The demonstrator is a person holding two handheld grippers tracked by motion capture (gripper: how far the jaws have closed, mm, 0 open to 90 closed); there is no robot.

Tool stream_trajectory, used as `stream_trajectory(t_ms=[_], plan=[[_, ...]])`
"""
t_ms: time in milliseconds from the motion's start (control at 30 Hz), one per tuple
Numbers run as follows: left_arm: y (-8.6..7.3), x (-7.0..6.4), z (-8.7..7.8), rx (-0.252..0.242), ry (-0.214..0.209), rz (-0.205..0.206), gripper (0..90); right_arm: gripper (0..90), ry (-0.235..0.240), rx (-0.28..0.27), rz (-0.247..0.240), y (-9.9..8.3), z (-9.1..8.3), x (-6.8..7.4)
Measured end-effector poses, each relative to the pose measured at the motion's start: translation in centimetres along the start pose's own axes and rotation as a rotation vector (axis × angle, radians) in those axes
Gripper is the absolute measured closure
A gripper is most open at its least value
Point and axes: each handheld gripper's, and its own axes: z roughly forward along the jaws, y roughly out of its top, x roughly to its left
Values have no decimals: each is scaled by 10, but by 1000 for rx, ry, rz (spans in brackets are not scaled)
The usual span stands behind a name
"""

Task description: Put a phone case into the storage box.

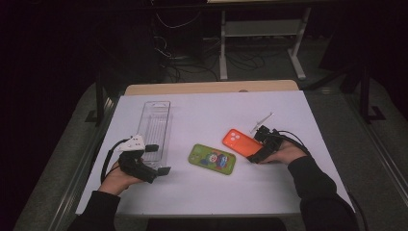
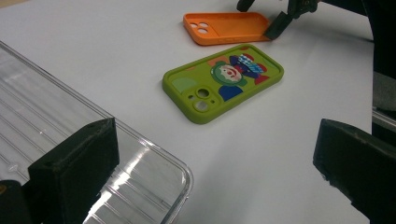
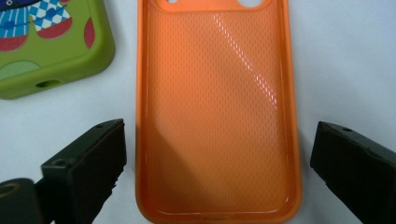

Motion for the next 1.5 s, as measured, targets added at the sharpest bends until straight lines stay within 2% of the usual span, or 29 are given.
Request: stream_trajectory(t_ms=[300,633,833,1000,1167,1433,1500], plan=[[0,0,0,-2,0,-4,0,97,-17,19,-27,-1,2,3],[0,0,-1,0,-2,-4,0,145,-16,2,-31,-3,1,4],[0,0,-1,-6,0,-11,0,151,-19,-9,-36,-5,1,4],[0,0,0,-2,0,1,0,154,-14,-14,-31,-5,0,4],[0,1,-2,1,-3,-12,0,155,-10,-21,-33,-6,-1,3],[0,2,0,3,1,-3,0,155,-12,-64,-15,-2,-12,0],[0,3,-1,7,4,-1,0,155,-6,-92,-13,0,-19,-2]])
